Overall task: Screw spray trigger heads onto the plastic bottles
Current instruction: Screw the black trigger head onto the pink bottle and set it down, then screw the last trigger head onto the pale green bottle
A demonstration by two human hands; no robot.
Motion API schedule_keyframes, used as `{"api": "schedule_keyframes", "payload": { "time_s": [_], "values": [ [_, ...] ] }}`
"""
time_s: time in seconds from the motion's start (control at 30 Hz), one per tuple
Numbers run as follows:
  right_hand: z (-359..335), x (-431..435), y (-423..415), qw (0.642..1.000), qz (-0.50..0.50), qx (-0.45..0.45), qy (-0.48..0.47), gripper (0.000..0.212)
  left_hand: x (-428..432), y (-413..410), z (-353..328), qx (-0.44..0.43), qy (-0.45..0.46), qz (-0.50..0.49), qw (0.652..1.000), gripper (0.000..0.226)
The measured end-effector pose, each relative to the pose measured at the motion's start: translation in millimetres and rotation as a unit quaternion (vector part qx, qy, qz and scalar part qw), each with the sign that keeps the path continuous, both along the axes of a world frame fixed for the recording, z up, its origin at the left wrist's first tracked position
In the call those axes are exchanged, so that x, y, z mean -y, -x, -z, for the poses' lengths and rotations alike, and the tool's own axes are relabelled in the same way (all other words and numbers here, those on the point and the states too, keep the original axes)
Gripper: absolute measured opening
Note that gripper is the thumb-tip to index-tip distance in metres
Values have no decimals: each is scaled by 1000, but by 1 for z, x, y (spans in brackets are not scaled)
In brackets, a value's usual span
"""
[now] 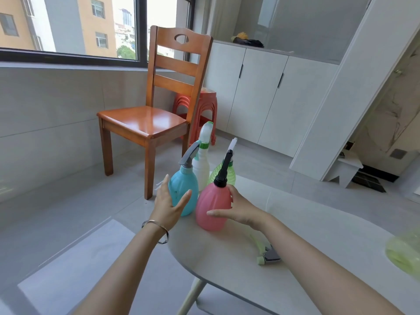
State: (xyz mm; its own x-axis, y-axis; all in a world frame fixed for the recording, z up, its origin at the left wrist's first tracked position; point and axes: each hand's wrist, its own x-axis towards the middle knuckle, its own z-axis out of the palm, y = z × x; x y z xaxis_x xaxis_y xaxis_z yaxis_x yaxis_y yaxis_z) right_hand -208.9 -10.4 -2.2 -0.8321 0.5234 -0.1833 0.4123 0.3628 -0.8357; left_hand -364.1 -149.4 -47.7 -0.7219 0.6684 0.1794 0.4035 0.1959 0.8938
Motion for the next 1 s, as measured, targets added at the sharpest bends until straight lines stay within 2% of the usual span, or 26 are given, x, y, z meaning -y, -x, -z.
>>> {"api": "schedule_keyframes", "payload": {
  "time_s": [0.07,0.2,0.3,0.4,0.47,0.57,0.77,0.9,1.0],
  "values": [
    [-2,3,-8,1000,8,-14,-12,99,6,-8,-14,-34,-19,-21,999,85],
    [-15,5,-34,998,20,-47,-40,96,21,-36,-57,-161,-123,-60,978,81],
    [-24,2,-65,996,27,-74,-48,82,24,-67,-83,-232,-182,-43,954,71],
    [-27,-6,-104,992,62,-93,-55,67,15,-102,-92,-258,-194,10,946,64],
    [-26,-13,-134,988,90,-102,-68,64,3,-124,-88,-250,-173,67,950,63],
    [-18,-24,-179,978,138,-119,-104,61,-21,-152,-71,-249,-86,151,953,69],
    [5,-48,-262,936,233,-142,-224,53,-82,-204,-37,-270,81,252,926,80],
    [19,-68,-299,879,321,-164,-312,65,-117,-238,-26,-268,91,277,918,81],
    [11,-93,-316,824,387,-216,-353,71,-139,-258,-22,-261,73,281,921,80]
  ]
}}
